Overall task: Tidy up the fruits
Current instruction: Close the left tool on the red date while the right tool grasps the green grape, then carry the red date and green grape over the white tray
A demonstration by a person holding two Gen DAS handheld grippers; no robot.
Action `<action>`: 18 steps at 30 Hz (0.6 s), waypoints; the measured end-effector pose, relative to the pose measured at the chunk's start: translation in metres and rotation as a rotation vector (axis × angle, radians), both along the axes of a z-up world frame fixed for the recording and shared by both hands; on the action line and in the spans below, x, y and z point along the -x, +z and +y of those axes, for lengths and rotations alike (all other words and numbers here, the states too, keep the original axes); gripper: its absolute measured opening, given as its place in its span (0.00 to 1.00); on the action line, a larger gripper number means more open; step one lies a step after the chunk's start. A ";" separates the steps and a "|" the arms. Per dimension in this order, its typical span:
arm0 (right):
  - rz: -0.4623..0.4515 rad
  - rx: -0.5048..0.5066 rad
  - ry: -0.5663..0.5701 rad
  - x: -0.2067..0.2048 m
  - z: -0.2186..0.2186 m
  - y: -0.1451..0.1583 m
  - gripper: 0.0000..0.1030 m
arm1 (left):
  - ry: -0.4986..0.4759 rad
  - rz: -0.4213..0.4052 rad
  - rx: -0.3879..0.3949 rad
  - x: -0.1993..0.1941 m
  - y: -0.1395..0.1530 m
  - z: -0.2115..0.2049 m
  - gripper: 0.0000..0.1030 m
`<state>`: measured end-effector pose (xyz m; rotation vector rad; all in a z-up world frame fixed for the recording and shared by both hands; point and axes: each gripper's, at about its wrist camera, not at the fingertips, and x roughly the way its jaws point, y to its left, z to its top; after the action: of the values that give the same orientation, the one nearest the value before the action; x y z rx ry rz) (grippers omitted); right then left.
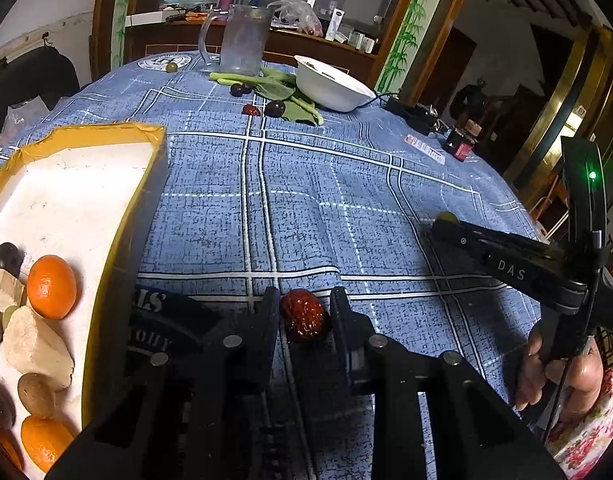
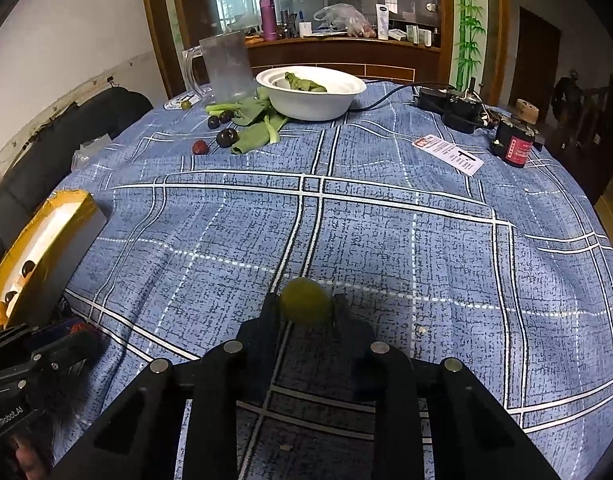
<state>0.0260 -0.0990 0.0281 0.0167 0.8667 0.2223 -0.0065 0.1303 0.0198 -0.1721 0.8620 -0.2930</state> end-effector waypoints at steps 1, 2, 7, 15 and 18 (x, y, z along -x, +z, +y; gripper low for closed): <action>-0.002 -0.002 -0.002 0.001 0.000 0.001 0.27 | 0.002 -0.004 0.003 0.001 0.001 0.000 0.24; -0.005 -0.007 -0.004 0.002 -0.001 0.002 0.27 | 0.006 -0.011 0.008 0.002 0.002 0.002 0.24; -0.030 -0.025 -0.018 0.009 -0.004 0.009 0.27 | 0.027 -0.041 0.022 0.005 0.007 0.007 0.24; -0.062 -0.036 -0.048 0.020 -0.006 0.014 0.27 | 0.057 -0.065 0.038 0.011 0.014 0.013 0.24; -0.087 -0.025 -0.070 0.027 -0.007 0.019 0.27 | 0.061 -0.071 0.087 0.028 0.023 0.022 0.24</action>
<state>-0.0008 -0.1057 0.0467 0.0601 0.7750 0.1669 -0.0346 0.1518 0.0426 -0.2673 0.7731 -0.2782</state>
